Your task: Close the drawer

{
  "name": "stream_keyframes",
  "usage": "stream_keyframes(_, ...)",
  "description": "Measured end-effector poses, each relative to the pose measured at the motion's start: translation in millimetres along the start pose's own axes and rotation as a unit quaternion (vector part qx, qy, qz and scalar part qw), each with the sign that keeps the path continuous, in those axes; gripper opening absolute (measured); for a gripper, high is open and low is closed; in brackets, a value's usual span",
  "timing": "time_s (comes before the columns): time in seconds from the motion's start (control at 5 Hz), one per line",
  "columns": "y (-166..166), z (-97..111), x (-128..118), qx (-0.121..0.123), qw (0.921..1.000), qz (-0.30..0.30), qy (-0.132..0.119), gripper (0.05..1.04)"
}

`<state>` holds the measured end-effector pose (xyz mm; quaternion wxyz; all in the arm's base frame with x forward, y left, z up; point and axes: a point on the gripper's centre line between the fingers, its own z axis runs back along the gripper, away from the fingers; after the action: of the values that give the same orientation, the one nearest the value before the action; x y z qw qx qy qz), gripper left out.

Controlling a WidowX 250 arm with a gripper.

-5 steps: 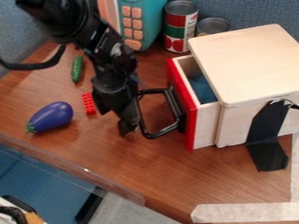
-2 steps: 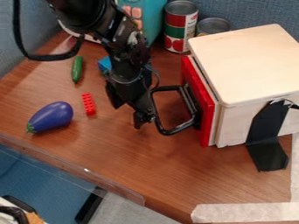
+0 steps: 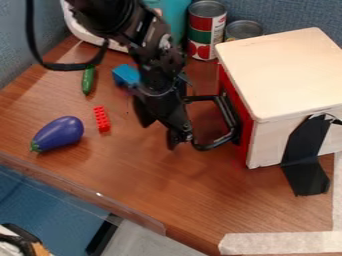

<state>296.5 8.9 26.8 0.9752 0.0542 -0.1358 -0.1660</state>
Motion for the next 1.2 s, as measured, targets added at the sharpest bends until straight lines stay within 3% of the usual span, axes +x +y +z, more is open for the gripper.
stream_keyframes(0.2,-2,0,0,-0.006,1.0000,0.002,0.001,0.999)
stream_keyframes(0.4,7,6,-6,0.004,0.9999,0.009,-0.005,0.999)
stream_keyframes(0.6,44,29,-27,0.018,0.9980,0.060,-0.010,0.999)
stream_keyframes(1.2,94,99,-87,-0.022,0.9926,0.118,-0.020,0.999)
